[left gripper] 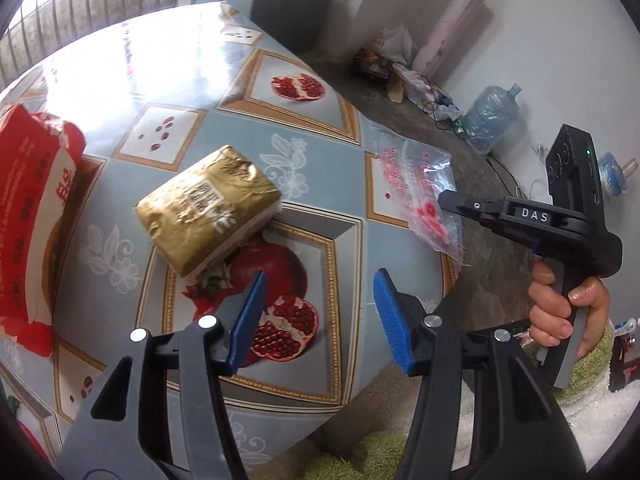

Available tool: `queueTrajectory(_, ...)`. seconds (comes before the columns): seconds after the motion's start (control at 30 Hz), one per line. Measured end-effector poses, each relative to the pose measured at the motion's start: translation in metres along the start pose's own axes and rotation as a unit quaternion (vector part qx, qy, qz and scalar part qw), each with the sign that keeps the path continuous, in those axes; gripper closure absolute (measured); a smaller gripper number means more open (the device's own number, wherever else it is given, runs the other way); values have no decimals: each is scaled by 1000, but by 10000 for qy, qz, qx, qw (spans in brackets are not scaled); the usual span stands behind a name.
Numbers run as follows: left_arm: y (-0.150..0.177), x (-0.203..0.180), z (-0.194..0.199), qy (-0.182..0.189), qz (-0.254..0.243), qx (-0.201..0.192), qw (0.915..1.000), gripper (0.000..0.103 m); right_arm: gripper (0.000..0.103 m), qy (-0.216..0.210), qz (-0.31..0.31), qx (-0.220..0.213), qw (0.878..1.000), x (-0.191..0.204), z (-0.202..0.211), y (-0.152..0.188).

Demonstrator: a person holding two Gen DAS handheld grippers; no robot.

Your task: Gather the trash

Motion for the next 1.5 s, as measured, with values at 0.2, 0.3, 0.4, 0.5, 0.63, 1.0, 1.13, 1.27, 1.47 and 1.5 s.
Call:
queueTrajectory(0.2,0,25,13,-266,238,-273,9990,51,98,62,33,11,10000,3,-1,0)
queueTrajectory(0.3,-8,34,14,-395,331,-368,9980,50,98,79,30,14,10000,3,-1,-1)
queueTrajectory(0.4,-15,37,17,-407,371,-485,9973,46,98,101,38,20,9999,3,-1,-1)
queueTrajectory(0.5,-19,31,23,-540,191,-565,9968,43,98,121,41,27,9999,3,-1,-1)
queueTrajectory(0.63,-24,18,35,-803,-186,-686,9942,41,98,153,58,37,9999,5,-2,-2)
queueTrajectory(1.0,-87,19,-9,-953,-367,-376,9941,40,98,181,54,24,9998,7,0,-2)
queueTrajectory(1.13,-94,27,-20,-776,-190,26,9968,40,98,156,25,-4,9999,8,0,0)
queueTrajectory(1.27,-84,34,-17,-630,74,241,9977,40,98,116,28,-6,9999,7,-1,0)
queueTrajectory(1.47,-56,33,-1,-289,324,352,9984,39,98,84,40,-7,10000,6,-1,1)
queueTrajectory(1.5,-51,31,1,-231,349,382,9984,38,98,81,38,-10,10000,6,-1,1)
Point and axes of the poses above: each gripper's, at about its wrist camera, not at the fingertips, and z roughly against the way its jaws point, x to its left, y to its underside, the point moved 2 cm from there along -z, roughly the way its jaws point, and after that the axes turned 2 degrees about z, right-handed, at the moved point
